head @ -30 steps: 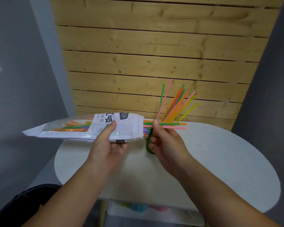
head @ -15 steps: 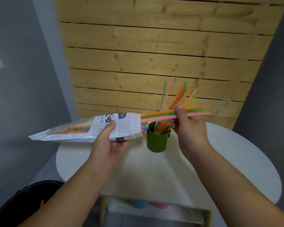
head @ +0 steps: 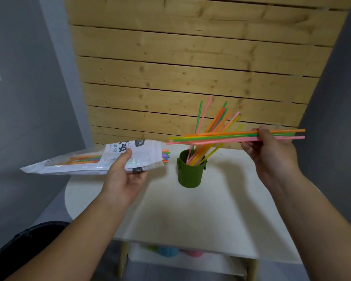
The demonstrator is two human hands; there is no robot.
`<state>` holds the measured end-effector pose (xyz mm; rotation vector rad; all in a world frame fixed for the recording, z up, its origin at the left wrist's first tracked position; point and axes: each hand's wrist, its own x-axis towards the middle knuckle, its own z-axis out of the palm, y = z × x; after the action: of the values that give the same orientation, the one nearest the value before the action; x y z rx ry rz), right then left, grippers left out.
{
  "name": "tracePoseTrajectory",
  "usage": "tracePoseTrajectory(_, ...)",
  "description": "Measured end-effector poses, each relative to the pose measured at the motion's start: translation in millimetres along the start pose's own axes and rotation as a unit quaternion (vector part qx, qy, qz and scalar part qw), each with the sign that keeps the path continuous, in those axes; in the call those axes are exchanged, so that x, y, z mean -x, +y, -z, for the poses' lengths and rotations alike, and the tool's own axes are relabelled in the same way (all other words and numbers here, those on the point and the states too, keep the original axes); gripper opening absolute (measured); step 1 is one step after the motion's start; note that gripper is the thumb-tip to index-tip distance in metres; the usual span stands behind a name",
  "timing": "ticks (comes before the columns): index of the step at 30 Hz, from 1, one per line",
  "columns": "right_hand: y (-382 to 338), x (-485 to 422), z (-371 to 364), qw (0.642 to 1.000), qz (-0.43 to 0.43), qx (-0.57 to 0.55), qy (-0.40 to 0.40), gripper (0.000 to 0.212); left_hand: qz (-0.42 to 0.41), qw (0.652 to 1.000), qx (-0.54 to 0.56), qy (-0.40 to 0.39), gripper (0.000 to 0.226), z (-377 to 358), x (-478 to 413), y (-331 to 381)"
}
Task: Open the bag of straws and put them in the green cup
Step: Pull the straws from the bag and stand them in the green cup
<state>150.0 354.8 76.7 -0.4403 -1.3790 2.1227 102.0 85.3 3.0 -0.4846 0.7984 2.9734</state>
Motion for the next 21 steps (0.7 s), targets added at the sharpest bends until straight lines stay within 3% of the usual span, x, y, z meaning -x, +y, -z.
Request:
tracePoseTrajectory(3, -6, -9, 9, 1.000, 0.006, 0.010, 0.007, 0.015, 0.002, 1.000, 0.000, -0.004, 0.033, -1, 0, -2)
tracePoseTrajectory(7, -7, -16, 15, 0.992, 0.056, 0.109, 0.012, 0.021, 0.006, 1.000, -0.003, -0.007, 0.040, -1, 1, -5)
tracePoseTrajectory(21, 12, -8, -17, 0.937, 0.127, 0.317, -0.078, 0.029, 0.017, 0.999, -0.029, 0.004, 0.038, 0, 6, -7)
